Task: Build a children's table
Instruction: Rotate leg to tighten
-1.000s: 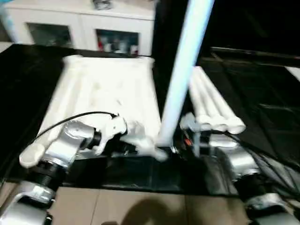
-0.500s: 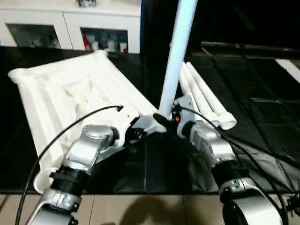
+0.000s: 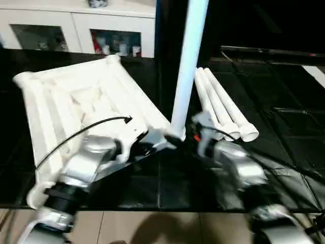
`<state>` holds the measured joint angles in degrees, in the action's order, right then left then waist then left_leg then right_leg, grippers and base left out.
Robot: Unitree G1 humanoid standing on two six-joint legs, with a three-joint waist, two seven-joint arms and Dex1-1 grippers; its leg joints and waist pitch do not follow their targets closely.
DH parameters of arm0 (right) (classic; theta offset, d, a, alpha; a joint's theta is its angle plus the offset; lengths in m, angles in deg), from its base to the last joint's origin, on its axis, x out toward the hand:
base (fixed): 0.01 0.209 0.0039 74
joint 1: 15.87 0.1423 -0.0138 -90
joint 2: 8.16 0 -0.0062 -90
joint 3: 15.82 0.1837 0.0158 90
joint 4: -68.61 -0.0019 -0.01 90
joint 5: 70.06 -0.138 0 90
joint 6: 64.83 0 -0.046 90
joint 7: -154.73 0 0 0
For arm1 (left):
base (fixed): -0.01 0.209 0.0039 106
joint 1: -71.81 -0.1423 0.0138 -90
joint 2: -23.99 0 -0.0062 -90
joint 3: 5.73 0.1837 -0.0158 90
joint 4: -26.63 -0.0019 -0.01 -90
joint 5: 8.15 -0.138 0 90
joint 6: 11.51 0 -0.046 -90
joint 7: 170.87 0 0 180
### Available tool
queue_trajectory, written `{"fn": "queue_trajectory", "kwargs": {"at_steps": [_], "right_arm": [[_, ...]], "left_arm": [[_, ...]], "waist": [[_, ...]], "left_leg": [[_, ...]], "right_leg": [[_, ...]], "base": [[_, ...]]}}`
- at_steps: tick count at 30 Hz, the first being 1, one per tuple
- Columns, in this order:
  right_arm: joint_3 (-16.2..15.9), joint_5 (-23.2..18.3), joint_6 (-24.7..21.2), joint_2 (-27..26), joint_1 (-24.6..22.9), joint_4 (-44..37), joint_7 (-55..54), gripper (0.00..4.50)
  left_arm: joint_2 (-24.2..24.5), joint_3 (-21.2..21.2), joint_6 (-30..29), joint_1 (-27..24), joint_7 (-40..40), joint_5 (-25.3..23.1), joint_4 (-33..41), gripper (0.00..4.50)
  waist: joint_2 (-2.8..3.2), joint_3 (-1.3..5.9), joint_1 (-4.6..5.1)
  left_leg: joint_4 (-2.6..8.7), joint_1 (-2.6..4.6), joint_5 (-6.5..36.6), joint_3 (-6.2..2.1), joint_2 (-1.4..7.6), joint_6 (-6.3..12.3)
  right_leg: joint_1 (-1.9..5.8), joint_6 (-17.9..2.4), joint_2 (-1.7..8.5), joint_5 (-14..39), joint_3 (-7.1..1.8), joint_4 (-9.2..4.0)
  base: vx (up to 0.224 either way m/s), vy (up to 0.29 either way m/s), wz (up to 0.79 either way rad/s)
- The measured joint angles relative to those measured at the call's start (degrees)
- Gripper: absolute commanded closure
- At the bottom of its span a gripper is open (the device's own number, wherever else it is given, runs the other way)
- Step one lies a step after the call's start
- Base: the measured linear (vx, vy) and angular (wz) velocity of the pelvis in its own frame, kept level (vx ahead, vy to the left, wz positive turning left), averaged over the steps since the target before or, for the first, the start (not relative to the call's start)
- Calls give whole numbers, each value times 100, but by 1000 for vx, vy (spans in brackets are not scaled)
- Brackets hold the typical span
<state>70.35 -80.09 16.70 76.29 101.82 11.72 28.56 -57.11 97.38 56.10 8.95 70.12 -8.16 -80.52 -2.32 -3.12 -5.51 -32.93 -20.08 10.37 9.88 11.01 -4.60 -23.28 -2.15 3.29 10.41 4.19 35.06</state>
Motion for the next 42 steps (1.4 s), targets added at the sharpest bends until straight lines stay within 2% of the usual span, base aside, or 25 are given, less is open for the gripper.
{"fn": "queue_trajectory", "kwargs": {"at_steps": [7,11,16,21,22,26,28,42], "right_arm": [[-260,-186,-87,676,-100,-401,1402,2],[-468,-119,170,894,2,-314,1822,2],[-627,8,555,884,234,-101,2074,2],[-862,96,719,888,460,140,2539,2],[-907,102,746,887,464,156,2578,29],[-1087,240,935,842,581,369,2703,36],[-1131,286,1013,815,623,433,2735,68],[-1130,289,1108,721,653,629,2747,175]], "left_arm": [[406,150,651,11,973,162,-256,450],[628,287,1145,175,1518,187,-621,450],[677,422,1441,241,1855,183,-735,450],[728,519,1781,420,2145,175,-1074,450],[734,531,1797,431,2162,169,-1079,450],[743,570,1896,482,2256,145,-1147,450],[741,585,1933,499,2273,145,-1194,450],[713,602,2128,599,2370,145,-1445,450]], "waist": [[-2,-1,-142],[-2,-1,-197],[0,-1,-287],[-1,-1,-293],[-1,0,-292],[-1,0,-290],[-1,0,-290],[-1,0,-292]], "left_leg": [[-10,-3,2,0,0,3],[-19,-1,1,0,2,2],[-24,-1,2,-1,3,2],[-28,-2,2,-1,3,2],[-28,-2,2,-1,3,2],[-29,-2,2,-1,4,2],[-30,-2,1,-1,4,2],[-36,-1,2,-1,5,2]], "right_leg": [[7,0,1,0,0,-2],[11,0,1,0,0,3],[17,0,2,0,0,4],[20,0,3,0,0,5],[20,-1,3,0,0,5],[20,0,3,0,0,9],[20,0,3,0,1,9],[21,-1,3,0,0,15]], "base": [[0,0,0],[0,0,0],[0,0,0],[0,0,0],[0,0,0],[0,0,0],[0,0,0],[0,0,0]]}}
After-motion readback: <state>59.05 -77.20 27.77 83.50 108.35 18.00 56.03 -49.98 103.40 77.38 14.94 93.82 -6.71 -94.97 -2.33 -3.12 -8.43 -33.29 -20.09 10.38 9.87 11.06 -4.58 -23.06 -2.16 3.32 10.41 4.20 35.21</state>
